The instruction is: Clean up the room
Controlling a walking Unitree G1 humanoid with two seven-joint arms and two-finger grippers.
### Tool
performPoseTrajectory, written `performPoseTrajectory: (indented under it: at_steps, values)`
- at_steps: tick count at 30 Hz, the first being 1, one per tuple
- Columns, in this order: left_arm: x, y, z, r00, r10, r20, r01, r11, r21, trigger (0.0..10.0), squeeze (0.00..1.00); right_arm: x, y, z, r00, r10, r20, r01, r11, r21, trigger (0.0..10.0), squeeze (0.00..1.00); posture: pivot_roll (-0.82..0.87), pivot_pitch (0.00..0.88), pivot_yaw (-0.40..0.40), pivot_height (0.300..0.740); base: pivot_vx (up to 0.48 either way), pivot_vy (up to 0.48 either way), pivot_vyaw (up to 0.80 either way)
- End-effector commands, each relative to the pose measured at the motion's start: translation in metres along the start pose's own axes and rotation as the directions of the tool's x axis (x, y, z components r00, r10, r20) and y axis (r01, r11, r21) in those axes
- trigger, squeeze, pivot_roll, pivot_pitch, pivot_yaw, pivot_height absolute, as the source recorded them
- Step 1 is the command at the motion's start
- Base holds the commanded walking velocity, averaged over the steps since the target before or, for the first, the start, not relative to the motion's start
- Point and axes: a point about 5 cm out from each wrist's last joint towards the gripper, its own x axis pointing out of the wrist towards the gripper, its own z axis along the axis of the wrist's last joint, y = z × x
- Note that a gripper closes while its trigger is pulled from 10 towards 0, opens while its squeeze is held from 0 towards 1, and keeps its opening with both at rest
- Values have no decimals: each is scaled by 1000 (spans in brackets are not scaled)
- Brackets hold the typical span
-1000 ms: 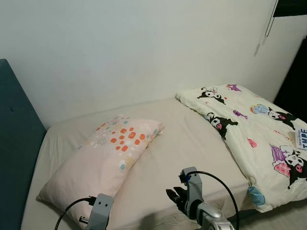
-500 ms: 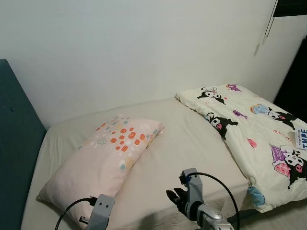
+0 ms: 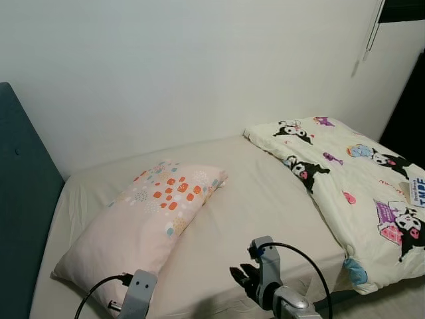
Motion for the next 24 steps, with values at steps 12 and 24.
performPoseTrajectory:
  at_steps: [12,24]
  values:
    - [7,-7,28,995,-5,98,9,999,-36,10000,0,-1,10,-8,999,41,-17,-41,999,6,10000,0,-43,0,33,738,0,0,0]
    - [-3,-17,12,998,-35,56,36,999,-24,10000,0,-2,12,-12,1000,25,-19,-25,999,21,10000,0,-52,0,33,738,0,0,0]
